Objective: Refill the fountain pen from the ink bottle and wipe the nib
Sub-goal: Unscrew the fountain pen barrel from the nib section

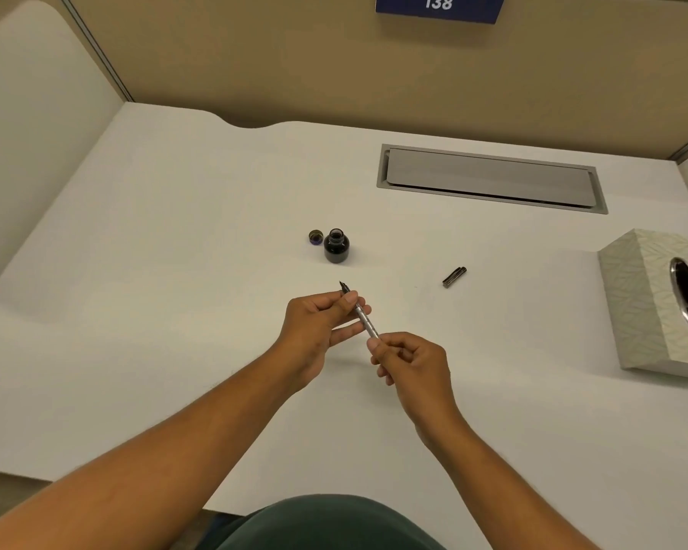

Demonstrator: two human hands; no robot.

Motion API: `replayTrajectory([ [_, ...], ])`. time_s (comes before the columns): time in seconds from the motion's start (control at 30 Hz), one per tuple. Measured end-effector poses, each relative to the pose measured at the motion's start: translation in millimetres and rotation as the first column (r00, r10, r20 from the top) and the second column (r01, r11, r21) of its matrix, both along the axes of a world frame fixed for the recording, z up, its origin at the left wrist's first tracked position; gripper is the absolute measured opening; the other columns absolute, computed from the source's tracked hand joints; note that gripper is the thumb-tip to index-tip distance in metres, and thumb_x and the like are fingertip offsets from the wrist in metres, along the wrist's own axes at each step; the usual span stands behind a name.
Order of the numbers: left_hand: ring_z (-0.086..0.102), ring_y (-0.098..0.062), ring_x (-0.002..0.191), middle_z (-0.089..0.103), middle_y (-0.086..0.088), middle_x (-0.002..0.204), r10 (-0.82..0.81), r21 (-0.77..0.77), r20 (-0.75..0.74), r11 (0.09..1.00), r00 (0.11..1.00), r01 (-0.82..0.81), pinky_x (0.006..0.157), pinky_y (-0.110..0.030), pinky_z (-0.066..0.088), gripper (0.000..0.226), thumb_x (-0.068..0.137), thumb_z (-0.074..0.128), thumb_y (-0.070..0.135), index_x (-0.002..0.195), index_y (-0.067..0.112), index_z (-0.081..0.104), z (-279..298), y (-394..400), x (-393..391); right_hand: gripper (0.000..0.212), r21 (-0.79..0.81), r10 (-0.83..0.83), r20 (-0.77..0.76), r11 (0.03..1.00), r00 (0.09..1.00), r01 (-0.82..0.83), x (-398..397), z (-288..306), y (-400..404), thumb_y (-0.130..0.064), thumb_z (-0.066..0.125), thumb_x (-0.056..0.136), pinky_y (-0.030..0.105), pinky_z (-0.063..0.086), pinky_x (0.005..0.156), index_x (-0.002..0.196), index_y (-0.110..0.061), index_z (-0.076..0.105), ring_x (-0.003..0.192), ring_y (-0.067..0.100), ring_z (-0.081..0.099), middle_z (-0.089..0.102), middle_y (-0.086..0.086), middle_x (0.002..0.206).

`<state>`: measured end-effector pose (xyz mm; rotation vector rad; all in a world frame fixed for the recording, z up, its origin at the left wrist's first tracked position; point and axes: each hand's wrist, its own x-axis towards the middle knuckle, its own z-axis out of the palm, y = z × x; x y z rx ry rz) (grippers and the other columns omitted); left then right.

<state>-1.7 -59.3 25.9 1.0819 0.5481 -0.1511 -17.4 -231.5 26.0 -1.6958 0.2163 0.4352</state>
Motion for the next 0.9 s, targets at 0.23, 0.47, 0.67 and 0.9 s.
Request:
replayTrajectory([
  [0.23,0.079,-0.031,0.106,0.081,-0.011,0.096,0.013,-0.023,0.023,1.0,1.0,-0.012,0.083,-0.035,0.065,0.016,0.098,0.072,0.012,0.101,-0.002,0.08,0.5,-1.8,1.0,0.05,0.138,0.038,-0.266,0.99,0.963,-0.001,1.3,6.8,2.6,-0.044,0.045,0.109,0.026,0.053,0.059,0.096,-0.009,0.078,0.061,0.016,0.067,0.077,0.008,0.074],
  [0.47,0.08,-0.03,0.105,0.081,-0.012,0.098,0.028,-0.029,0.018,0.999,0.999,-0.027,0.08,-0.033,0.065,0.015,0.099,0.072,0.013,0.098,0.002,0.082,-1.4,-0.8,-1.1,0.018,0.076,-0.021,-0.119,0.997,0.993,0.03,0.0,4.0,0.6,-0.03,0.073,0.097,0.023,0.052,0.057,0.087,-0.017,0.081,0.059,0.009,0.065,0.076,0.002,0.073],
  [0.67,0.08,-0.03,0.105,0.08,-0.011,0.096,0.026,-0.027,0.031,0.999,0.999,-0.025,0.08,-0.033,0.065,0.016,0.099,0.072,0.013,0.097,0.001,0.082,-1.7,-2.6,-0.8,0.05,0.176,0.025,-0.309,0.984,0.951,0.032,0.8,6.4,1.8,-0.046,0.049,0.107,0.026,0.053,0.059,0.096,-0.008,0.079,0.061,0.016,0.069,0.077,0.01,0.076],
  [0.9,0.079,-0.031,0.105,0.08,-0.012,0.097,0.026,-0.027,0.027,0.999,0.999,-0.025,0.081,-0.035,0.065,0.016,0.099,0.071,0.013,0.098,0.001,0.082,-2.8,-2.9,-1.6,0.016,0.07,0.002,-0.158,0.998,0.987,0.009,-2.0,4.5,-1.4,-0.03,0.073,0.096,0.025,0.055,0.063,0.093,-0.016,0.081,0.067,0.014,0.067,0.077,0.002,0.076],
])
